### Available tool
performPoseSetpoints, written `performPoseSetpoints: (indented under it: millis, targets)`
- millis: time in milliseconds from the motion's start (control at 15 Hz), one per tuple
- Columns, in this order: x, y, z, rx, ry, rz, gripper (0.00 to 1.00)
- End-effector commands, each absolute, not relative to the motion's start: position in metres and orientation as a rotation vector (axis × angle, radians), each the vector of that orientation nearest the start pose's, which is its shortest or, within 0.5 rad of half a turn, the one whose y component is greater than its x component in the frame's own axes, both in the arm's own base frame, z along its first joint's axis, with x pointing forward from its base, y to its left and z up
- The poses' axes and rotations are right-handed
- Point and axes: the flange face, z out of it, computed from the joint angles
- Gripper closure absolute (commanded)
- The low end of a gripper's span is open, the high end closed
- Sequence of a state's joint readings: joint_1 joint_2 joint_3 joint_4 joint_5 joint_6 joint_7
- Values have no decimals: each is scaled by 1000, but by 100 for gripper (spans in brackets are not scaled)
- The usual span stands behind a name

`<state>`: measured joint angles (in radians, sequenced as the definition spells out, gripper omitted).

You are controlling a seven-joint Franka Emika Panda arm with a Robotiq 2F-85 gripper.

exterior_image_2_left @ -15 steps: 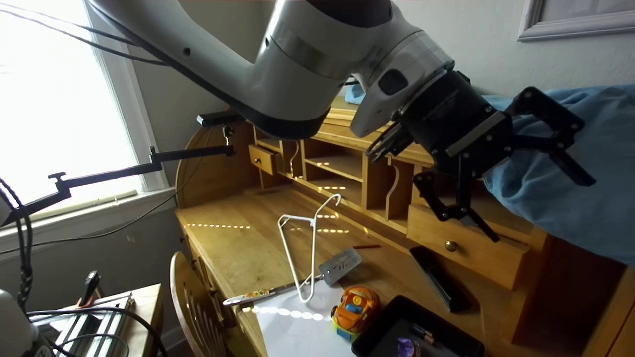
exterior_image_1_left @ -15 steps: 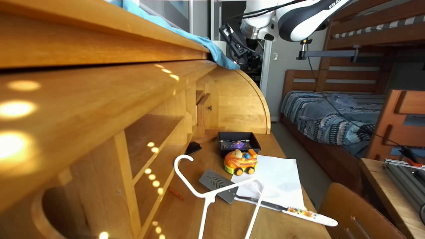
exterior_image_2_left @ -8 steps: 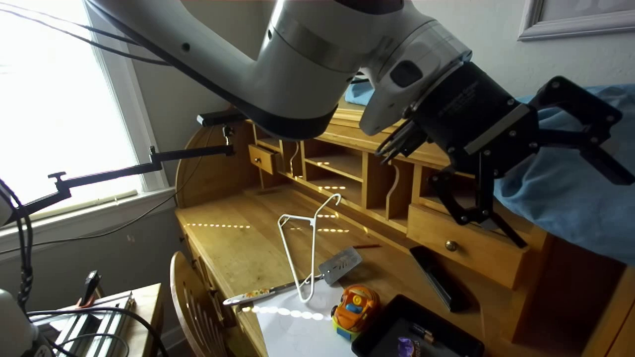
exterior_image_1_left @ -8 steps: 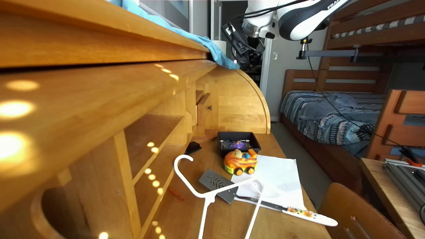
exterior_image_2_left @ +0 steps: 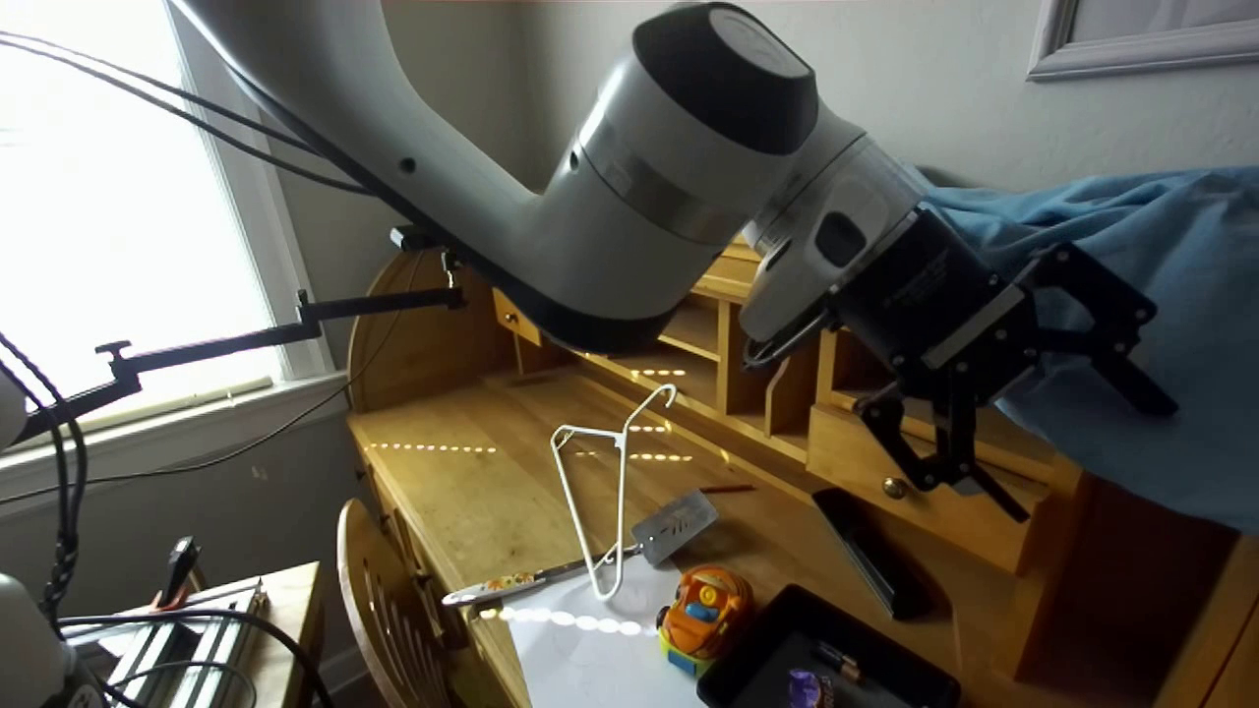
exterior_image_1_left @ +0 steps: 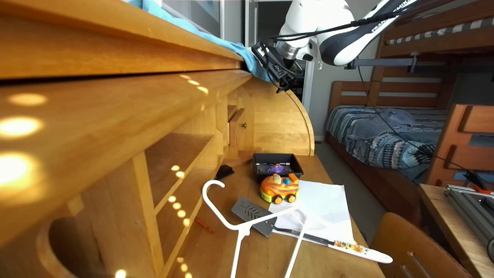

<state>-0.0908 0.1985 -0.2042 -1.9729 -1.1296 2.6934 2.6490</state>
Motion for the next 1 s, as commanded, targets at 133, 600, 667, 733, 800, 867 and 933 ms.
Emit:
performPoseSetpoints:
  millis: [133, 600, 667, 733, 800, 867, 933]
  targets:
    - [612, -157, 415, -1525, 2241, -1290, 50]
    - [611, -163, 422, -1526, 2226, -1326, 98]
    - [611, -164, 423, -1528, 2227, -1328, 100]
    - [610, -165, 424, -1520, 2234, -1334, 100]
    - [609, -165, 427, -1509, 2235, -1345, 100]
    - [608, -165, 432, -1501, 2231, -1360, 100]
    - [605, -165, 441, -1484, 2225, -1398, 99]
